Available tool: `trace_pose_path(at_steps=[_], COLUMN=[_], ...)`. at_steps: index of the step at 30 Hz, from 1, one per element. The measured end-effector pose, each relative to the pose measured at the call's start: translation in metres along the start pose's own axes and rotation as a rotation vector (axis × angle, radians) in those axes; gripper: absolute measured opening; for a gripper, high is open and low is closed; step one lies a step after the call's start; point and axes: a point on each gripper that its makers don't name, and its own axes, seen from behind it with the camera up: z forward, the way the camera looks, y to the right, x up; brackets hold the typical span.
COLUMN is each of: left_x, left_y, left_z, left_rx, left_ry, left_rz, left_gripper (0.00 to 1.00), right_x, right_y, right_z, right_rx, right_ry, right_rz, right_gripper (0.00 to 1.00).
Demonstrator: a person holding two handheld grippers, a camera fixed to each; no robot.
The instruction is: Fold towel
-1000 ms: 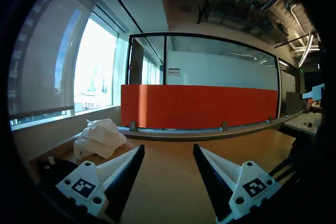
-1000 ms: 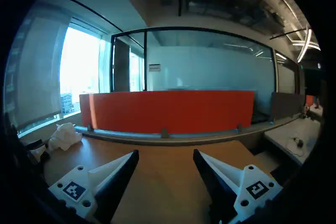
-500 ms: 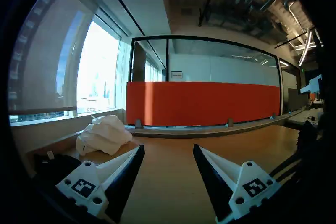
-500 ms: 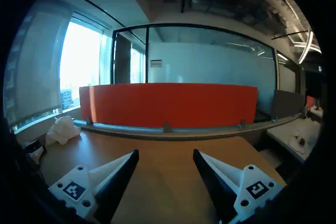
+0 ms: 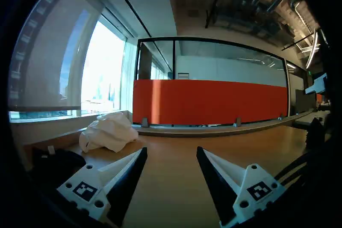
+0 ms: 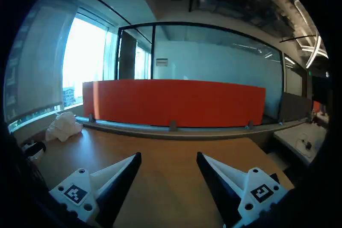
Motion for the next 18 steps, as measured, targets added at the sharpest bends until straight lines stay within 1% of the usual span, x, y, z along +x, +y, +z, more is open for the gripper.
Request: trace_pose_path(at_steps=[5,11,18], left_x=[-0.004,-0.006,-0.014], left_y=[0.001,0.001,-0.003], left_z=[-0.002,-0.002,-0.001], left_rx=[-0.003,0.000,0.008], left_ry=[0.004,0.001,-0.015], left_rz=[0.003,0.009,0.011], left_gripper=[0.85,0.85,0.85], right_x=[-0.007,-0.007,-0.012], right_y=[-0.004,-0.009,-0.009], right_z=[0.000,0.002,0.003], right_rx=[0.004,0.014,0.019], right_ry=[-0.007,-0.007,-0.019], right_rz=[-0.005,-0.011,-0.023], right_gripper=[1.00,1.00,1.00])
